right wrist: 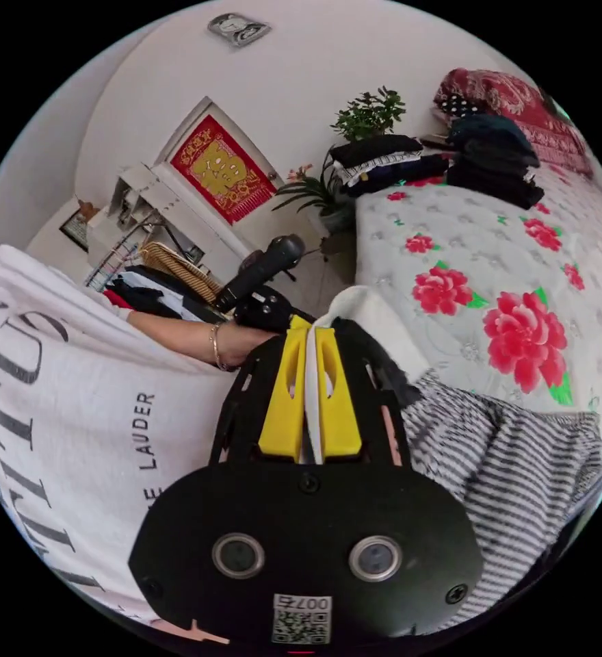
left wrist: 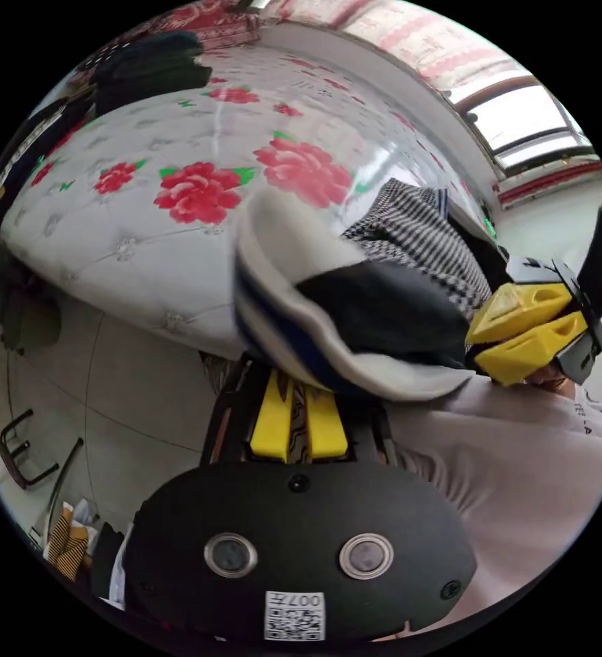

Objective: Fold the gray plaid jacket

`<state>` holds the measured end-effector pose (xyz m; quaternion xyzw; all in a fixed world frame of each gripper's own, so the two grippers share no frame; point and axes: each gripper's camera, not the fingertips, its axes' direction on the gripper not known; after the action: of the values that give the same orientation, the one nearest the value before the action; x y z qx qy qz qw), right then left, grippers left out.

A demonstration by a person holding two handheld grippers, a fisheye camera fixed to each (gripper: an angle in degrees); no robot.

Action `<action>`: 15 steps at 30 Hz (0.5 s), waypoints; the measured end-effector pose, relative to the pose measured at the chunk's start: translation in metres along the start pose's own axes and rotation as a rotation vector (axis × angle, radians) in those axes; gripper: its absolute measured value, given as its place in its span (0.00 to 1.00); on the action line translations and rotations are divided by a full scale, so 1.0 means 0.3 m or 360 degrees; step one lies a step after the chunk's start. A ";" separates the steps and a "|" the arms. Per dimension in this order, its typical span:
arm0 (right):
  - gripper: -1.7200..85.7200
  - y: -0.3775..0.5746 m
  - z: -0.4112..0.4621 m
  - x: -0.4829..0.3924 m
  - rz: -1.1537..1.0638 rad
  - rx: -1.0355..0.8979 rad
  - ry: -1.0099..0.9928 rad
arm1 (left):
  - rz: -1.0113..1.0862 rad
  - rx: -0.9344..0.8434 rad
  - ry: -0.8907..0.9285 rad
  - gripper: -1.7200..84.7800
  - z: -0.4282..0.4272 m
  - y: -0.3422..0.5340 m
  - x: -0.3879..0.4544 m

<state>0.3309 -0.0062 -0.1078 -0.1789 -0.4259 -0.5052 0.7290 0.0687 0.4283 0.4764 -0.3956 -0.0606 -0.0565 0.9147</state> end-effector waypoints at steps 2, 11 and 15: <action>0.03 0.046 -0.054 0.098 0.0144 0.0210 0.0184 | 0.0001 -0.0008 -0.0031 0.01 -0.008 0.024 -0.052; 0.11 0.756 -0.222 0.475 0.1445 0.0589 0.0899 | 0.0133 0.0087 -0.0209 0.01 -0.181 0.056 -0.152; 0.14 0.914 -0.192 0.536 0.1698 0.0394 0.1046 | 0.0121 0.0256 -0.0248 0.01 -0.330 0.034 -0.199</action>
<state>0.6204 -0.0232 0.0348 -0.1165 -0.0878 -0.0484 0.9881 0.0179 0.3662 0.3926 -0.3261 -0.1208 0.0141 0.9375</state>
